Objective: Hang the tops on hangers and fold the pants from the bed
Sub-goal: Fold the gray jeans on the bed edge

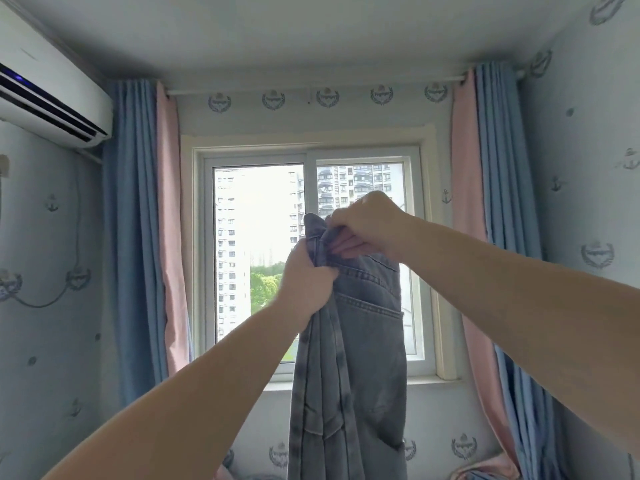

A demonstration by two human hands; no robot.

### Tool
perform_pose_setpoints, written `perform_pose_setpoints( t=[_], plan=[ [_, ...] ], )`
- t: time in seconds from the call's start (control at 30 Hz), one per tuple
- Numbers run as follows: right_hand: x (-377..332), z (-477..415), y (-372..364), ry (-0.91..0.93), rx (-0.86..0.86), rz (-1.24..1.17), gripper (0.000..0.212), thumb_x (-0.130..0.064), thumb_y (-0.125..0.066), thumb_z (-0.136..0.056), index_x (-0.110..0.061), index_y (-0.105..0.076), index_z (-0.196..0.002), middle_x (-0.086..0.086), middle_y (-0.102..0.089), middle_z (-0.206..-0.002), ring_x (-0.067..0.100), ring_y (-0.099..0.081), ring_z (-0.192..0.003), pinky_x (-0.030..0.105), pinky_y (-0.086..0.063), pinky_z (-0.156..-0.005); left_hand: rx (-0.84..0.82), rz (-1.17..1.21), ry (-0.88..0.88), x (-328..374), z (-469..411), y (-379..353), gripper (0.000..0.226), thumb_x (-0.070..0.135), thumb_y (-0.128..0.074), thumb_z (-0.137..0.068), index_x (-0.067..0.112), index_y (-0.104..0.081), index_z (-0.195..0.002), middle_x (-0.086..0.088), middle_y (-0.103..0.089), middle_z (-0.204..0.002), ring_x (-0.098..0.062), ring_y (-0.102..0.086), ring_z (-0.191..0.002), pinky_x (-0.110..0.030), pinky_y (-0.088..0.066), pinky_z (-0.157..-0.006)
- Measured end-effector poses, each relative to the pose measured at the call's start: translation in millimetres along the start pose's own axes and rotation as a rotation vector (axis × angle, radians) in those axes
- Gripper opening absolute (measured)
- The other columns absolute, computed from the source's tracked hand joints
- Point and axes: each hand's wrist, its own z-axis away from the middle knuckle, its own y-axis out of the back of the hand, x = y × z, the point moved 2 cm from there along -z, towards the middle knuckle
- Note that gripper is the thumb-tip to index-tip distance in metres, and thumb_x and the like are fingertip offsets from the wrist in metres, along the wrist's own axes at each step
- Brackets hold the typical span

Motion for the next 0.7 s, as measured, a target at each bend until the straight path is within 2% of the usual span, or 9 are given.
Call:
perform_pose_setpoints(
  t=[0.07, 0.13, 0.17, 0.23, 0.3, 0.37, 0.43, 0.53, 0.7],
  plan=[
    [6.4, 5.0, 5.5, 0.108, 0.037, -0.037, 0.026, -0.02, -0.068, -0.092, 0.0, -0.071, -0.108, 0.017, -0.074, -0.108, 0.029, -0.071, -0.094, 0.043, -0.059, -0.088, 0.069, 0.062, -0.01, -0.6, -0.8, 17.8, 0.024, -0.006, -0.057, -0.093, -0.001, -0.062, -0.116, -0.016, -0.067, -0.096, -0.024, -0.063, -0.076, -0.028, -0.054, -0.064],
    [21.8, 8.5, 23.7, 0.248, 0.237, -0.005, 0.026, -0.033, -0.071, -0.089, -0.014, -0.07, -0.108, 0.002, -0.072, -0.107, 0.019, -0.068, -0.098, 0.034, -0.055, -0.079, 0.085, 0.167, 0.017, 3.7, -0.2, 36.0, 0.017, 0.0, -0.059, -0.096, 0.005, -0.068, -0.109, -0.018, -0.072, -0.106, -0.038, -0.069, -0.097, -0.048, -0.059, -0.087],
    [33.1, 11.1, 32.0, 0.254, 0.321, 0.011, 0.037, -0.04, -0.071, -0.088, -0.02, -0.063, -0.117, -0.005, -0.066, -0.115, 0.014, -0.064, -0.102, 0.029, -0.05, -0.078, 0.079, 0.201, 0.032, 7.2, 0.9, 44.9, 0.016, 0.002, -0.059, -0.096, 0.008, -0.069, -0.108, -0.016, -0.073, -0.106, -0.04, -0.069, -0.101, -0.052, -0.057, -0.092],
    [59.2, 15.2, 38.0, 0.089, 0.3, -0.062, 0.074, -0.058, -0.071, -0.084, -0.024, -0.042, -0.143, -0.008, -0.05, -0.135, 0.016, -0.055, -0.118, 0.033, -0.046, -0.092, 0.041, 0.263, 0.05, 12.1, 1.0, 59.1, 0.018, 0.003, -0.059, -0.097, 0.009, -0.069, -0.111, -0.014, -0.074, -0.107, -0.039, -0.07, -0.103, -0.055, -0.056, -0.093],
    [91.0, 16.2, 36.7, -0.135, 0.066, -0.24, 0.088, -0.069, -0.069, -0.078, -0.023, -0.043, -0.147, -0.002, -0.053, -0.144, 0.023, -0.055, -0.127, 0.044, -0.043, -0.106, 0.015, 0.316, 0.058, 14.7, -0.1, 68.0, 0.019, 0.005, -0.059, -0.098, 0.009, -0.07, -0.114, -0.014, -0.074, -0.108, -0.039, -0.07, -0.104, -0.056, -0.054, -0.095],
    [109.6, 26.8, 26.7, -0.283, -0.281, -0.474, 0.072, -0.067, -0.069, -0.082, -0.021, -0.061, -0.136, 0.008, -0.062, -0.138, 0.032, -0.059, -0.126, 0.051, -0.047, -0.106, 0.012, 0.344, 0.07, 16.4, -1.0, 77.4, 0.019, 0.007, -0.059, -0.099, 0.008, -0.069, -0.115, -0.015, -0.074, -0.11, -0.04, -0.069, -0.104, -0.057, -0.054, -0.096],
    [111.8, 42.2, 15.5, -0.287, -0.442, -0.563, 0.056, -0.052, -0.07, -0.09, -0.015, -0.065, -0.132, 0.014, -0.062, -0.137, 0.037, -0.059, -0.126, 0.051, -0.052, -0.099, 0.003, 0.361, 0.089, 16.8, 0.4, 87.3, 0.02, 0.009, -0.058, -0.1, 0.008, -0.069, -0.117, -0.015, -0.074, -0.112, -0.039, -0.069, -0.105, -0.058, -0.053, -0.096],
    [90.3, 58.7, 7.7, -0.202, -0.331, -0.488, 0.046, -0.031, -0.074, -0.091, -0.01, -0.064, -0.131, 0.013, -0.067, -0.13, 0.033, -0.066, -0.117, 0.044, -0.057, -0.09, 0.002, 0.353, 0.098, 19.6, 6.5, 101.4, 0.021, 0.011, -0.058, -0.1, 0.006, -0.067, -0.118, -0.017, -0.073, -0.113, -0.04, -0.069, -0.106, -0.058, -0.053, -0.097],
    [21.5, 88.8, 4.2, -0.071, -0.049, -0.215, 0.038, -0.029, -0.079, -0.084, -0.015, -0.068, -0.117, 0.0, -0.077, -0.109, 0.018, -0.075, -0.093, 0.029, -0.059, -0.069, 0.098, 0.268, 0.026, 43.9, 26.3, 130.2, 0.012, 0.014, -0.059, -0.099, 0.02, -0.07, -0.1, -0.004, -0.075, -0.1, -0.032, -0.07, -0.1, -0.046, -0.057, -0.085]
  ],
)
